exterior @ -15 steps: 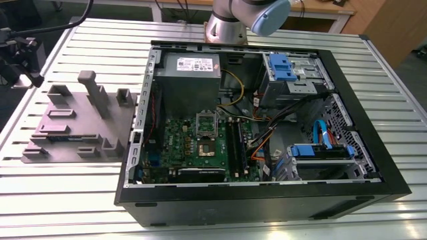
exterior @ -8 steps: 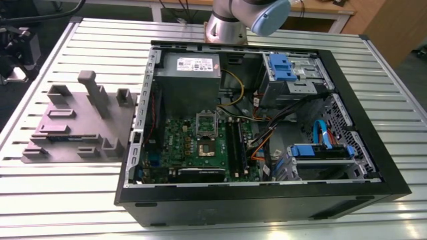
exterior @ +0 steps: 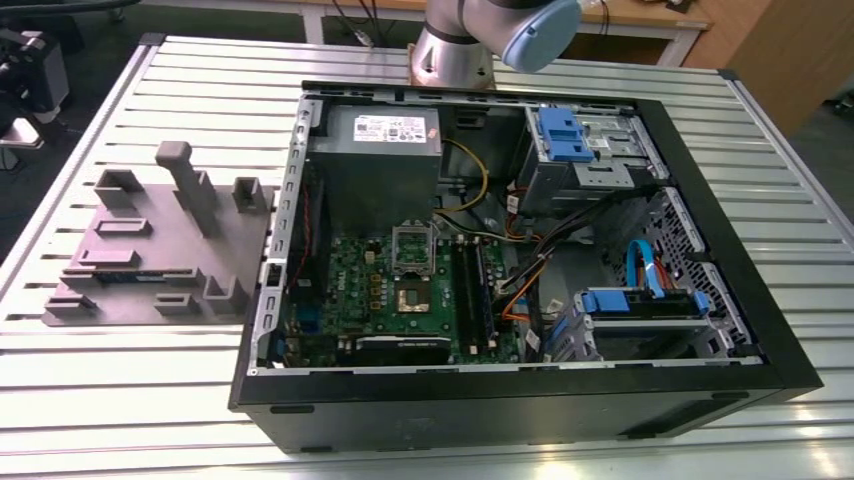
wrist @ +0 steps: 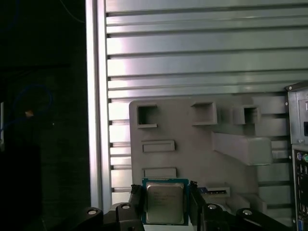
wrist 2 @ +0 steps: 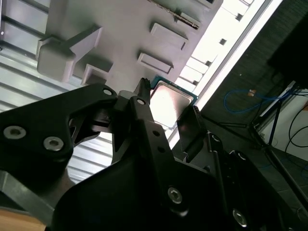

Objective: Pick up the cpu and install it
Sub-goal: 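Pick up the cpu and move it towards the insertion slot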

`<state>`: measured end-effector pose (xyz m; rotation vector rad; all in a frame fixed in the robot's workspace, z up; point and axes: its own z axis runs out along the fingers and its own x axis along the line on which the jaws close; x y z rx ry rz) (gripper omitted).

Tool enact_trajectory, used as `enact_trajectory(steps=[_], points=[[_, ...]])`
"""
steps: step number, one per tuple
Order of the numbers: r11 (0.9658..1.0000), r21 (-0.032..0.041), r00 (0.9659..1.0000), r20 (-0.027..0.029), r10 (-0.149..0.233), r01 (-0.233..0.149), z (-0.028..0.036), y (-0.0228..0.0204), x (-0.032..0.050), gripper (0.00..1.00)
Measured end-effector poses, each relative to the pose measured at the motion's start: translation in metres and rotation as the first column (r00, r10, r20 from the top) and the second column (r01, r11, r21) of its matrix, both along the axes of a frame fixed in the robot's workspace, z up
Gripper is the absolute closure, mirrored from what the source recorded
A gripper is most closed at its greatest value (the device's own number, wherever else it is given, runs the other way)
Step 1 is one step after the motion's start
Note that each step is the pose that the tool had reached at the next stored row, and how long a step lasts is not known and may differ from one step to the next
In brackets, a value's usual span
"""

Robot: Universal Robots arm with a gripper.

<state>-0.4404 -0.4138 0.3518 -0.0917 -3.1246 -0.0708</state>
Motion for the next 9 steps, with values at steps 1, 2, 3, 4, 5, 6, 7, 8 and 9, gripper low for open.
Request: enact_trajectory(steps=[1,2,3,4,5,6,7,8,9], points=[[1.0000,0.0000,1.0000,-0.0001,0.000,0.000,0.0018,0.0000,0.0000,0.53],[1.0000,-0.0001,1.0000,-0.0002,-0.001,0.001,0.0033,0.0000,0.0000,0.53],[1.0000,0.0000,1.0000,-0.0001,-0.001,0.001,0.0042,0.0000,0.0000,0.53],[1.0000,0.0001,1.0000,0.0001,-0.001,0.001,0.0044,0.0000,0.0000,0.53],[1.0000,0.0002,1.0000,0.0002,-0.001,0.001,0.0043,0.0000,0.0000,0.53],[1.0000,0.0000,1.0000,0.0000,-0.001,0.001,0.0046,0.0000,0.0000,0.53],[1.0000,0.0000,1.0000,0.0000,-0.001,0.001,0.0048,0.0000,0.0000,0.53],[1.0000,0.0000,1.0000,0.0000,-0.001,0.001,0.0048,0.0000,0.0000,0.53],[1.0000,0.0000,1.0000,0.0000,-0.001,0.001,0.0048,0.0000,0.0000,0.53]])
